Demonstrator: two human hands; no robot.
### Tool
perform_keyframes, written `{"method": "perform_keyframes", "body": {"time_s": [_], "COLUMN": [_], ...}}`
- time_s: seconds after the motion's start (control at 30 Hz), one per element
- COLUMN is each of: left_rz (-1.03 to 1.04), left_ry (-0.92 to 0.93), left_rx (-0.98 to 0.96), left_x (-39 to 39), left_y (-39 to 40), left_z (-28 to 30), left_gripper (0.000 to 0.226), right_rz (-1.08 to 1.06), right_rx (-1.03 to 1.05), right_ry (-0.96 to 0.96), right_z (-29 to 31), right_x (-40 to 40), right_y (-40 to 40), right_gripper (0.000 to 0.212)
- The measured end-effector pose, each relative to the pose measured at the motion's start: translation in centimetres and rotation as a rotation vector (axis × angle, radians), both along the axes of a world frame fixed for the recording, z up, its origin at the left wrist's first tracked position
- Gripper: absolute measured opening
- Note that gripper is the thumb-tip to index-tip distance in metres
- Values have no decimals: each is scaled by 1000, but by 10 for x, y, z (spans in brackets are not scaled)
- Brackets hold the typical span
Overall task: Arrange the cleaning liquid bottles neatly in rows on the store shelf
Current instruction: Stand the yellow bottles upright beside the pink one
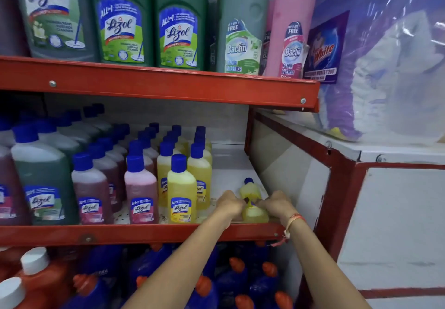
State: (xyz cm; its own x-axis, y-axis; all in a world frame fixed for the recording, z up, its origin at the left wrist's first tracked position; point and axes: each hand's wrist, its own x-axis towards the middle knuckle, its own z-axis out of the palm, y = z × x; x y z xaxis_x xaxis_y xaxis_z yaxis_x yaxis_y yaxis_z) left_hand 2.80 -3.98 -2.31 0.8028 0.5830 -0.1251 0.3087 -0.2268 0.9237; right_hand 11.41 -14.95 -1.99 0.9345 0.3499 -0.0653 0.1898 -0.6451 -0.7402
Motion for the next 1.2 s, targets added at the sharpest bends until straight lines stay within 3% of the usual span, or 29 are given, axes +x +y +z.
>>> {"method": "perform_keyframes", "body": {"time_s": [0.13,0.23,0.3,0.43,0.53,0.7,0.83,0.93,1.0,1.1,1.2], "left_rz": [38,24,41,134,173,173,104,114,116,127,114], "left_ry": [-35,-123,-246,-392,-437,-519,-549,-533,-525,-524,-526], "left_rx": [-170,-184,-155,45,153,102,-119,-234,-251,-241,-230], "left_x": [-2,-14,-22,-37,-48,-60,-63,-59,-56,-52,-50], "left_y": [7,4,0,0,0,2,2,4,5,4,4], "left_z": [-1,-2,-1,-1,-7,-16,-17,-10,-7,-6,-8], "left_gripper": [29,15,22,41,37,18,26,39,42,43,41], "right_rz": [74,167,228,281,304,273,198,251,251,118,110], "right_rx": [252,400,499,564,576,729,761,737,673,540,593], "right_ry": [215,277,288,137,68,65,69,33,-66,-266,-238], "right_z": [-3,-3,-3,1,-4,-13,-17,-18,-18,-19,-20], "right_x": [6,-2,-5,-19,-29,-43,-51,-58,-64,-69,-65], "right_y": [-7,-9,-8,-6,-5,-4,-1,0,3,10,10], "right_gripper": [40,41,40,39,42,31,41,32,32,55,55]}}
